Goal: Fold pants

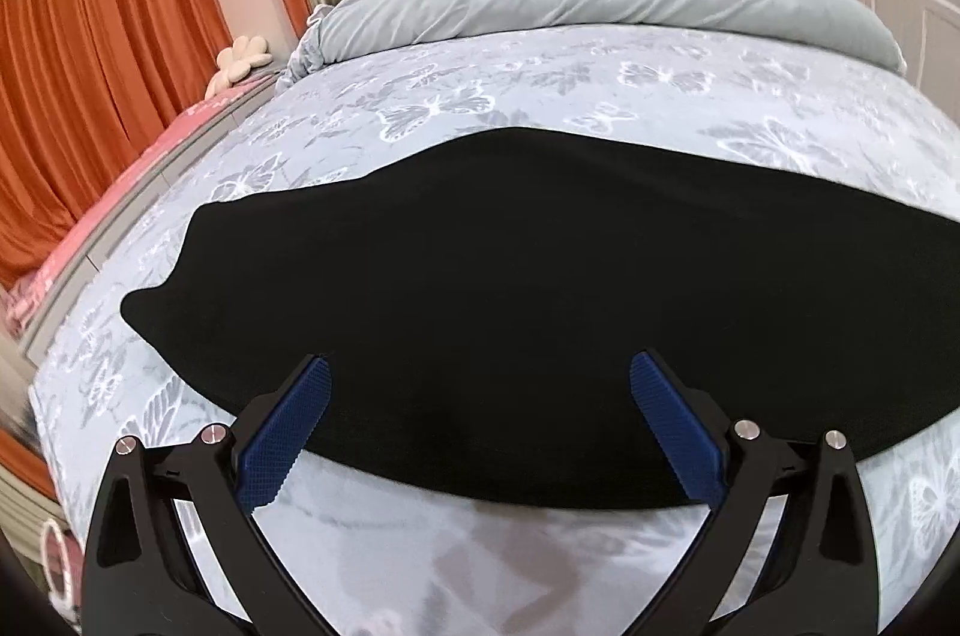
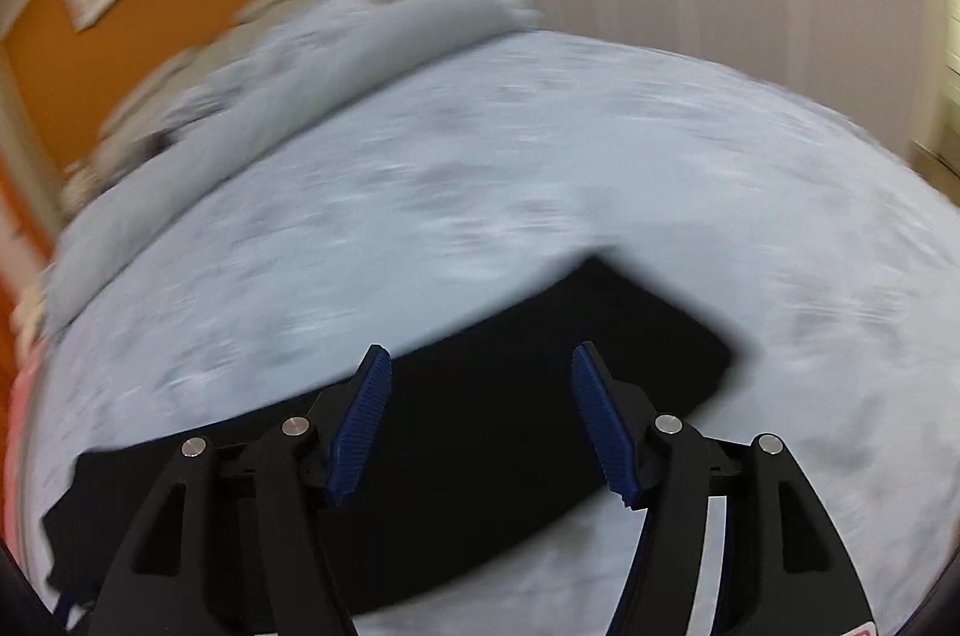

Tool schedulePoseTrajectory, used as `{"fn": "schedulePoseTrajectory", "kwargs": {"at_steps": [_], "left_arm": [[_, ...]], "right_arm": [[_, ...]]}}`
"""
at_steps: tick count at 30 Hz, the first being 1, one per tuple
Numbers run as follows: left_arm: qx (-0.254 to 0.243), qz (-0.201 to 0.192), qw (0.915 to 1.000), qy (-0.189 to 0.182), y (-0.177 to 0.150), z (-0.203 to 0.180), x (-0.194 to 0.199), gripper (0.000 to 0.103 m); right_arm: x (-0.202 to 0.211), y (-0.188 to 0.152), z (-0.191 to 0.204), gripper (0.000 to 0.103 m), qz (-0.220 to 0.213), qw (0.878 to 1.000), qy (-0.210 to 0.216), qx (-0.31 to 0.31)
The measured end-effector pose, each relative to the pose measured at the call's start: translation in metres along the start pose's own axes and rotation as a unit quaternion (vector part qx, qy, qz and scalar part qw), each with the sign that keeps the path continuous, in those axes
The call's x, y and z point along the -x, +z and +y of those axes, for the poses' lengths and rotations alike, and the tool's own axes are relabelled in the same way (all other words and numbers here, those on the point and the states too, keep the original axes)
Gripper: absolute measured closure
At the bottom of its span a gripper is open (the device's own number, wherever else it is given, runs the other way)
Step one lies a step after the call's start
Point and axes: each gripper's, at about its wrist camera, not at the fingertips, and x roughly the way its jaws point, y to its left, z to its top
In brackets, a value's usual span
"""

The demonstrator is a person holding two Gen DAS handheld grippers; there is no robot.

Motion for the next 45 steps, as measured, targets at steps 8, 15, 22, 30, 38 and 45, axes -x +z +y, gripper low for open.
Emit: {"fn": "schedulePoseTrajectory", "kwargs": {"at_steps": [8, 15, 22, 30, 38, 45], "left_arm": [[0.076, 0.031, 0.9958, -0.042, 0.012, 0.039, -0.021, 0.005], [0.087, 0.011, 0.9958, -0.028, 0.018, 0.049, -0.023, 0.005], [0.121, 0.03, 0.9915, -0.037, 0.018, 0.065, -0.032, 0.005], [0.116, 0.021, 0.9921, -0.044, 0.019, 0.063, -0.025, 0.005], [0.11, 0.018, 0.9928, -0.044, 0.019, 0.059, -0.025, 0.005], [0.115, 0.014, 0.9919, -0.052, 0.02, 0.06, -0.022, 0.005]], "right_arm": [[-0.039, -0.001, -0.141, 0.039, 0.038, 0.99, -0.028, -0.136], [-0.051, -0.005, -0.101, 0.02, 0.052, 0.994, 0.012, -0.093], [-0.033, -0.021, -0.067, 0.045, 0.034, 0.997, -0.067, 0.005], [-0.048, -0.013, -0.062, 0.094, 0.046, 0.999, -0.007, 0.01], [-0.059, -0.008, -0.06, 0.089, 0.03, 0.998, -0.03, 0.036], [-0.021, 0.002, -0.049, 0.059, -0.029, 0.996, -0.05, 0.075]]}}
